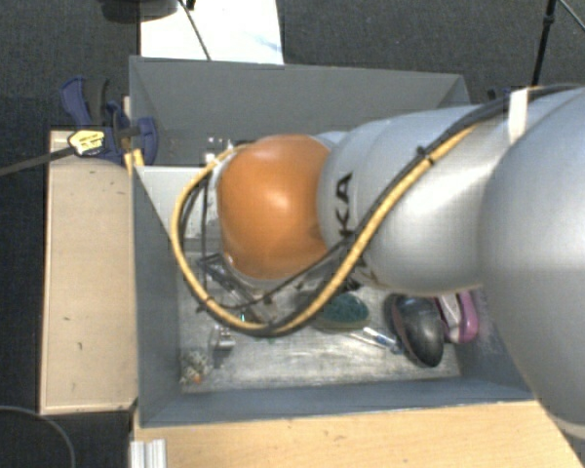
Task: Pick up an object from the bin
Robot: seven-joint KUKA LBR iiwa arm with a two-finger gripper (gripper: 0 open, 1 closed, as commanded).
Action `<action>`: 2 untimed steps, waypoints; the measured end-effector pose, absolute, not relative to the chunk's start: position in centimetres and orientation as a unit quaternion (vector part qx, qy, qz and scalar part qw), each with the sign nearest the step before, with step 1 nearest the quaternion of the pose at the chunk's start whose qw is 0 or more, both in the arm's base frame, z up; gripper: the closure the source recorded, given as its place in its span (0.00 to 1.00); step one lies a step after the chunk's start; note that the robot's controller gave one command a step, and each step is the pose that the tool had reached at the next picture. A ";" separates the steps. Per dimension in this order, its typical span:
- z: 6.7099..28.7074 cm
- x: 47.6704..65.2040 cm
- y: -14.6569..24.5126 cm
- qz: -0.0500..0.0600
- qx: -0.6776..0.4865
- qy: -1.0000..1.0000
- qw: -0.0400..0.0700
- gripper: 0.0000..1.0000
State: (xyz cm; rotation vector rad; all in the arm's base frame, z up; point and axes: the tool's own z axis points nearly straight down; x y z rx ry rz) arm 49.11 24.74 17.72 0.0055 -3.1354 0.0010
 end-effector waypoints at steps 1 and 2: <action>9.0 48.0 23.3 0.000 0.216 -0.976 -0.001 0.00; 7.0 49.7 25.1 0.000 0.256 -0.967 -0.002 0.00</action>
Offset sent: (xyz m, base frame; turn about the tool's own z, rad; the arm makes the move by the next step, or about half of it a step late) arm -0.0119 -0.0143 -0.0863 -0.4342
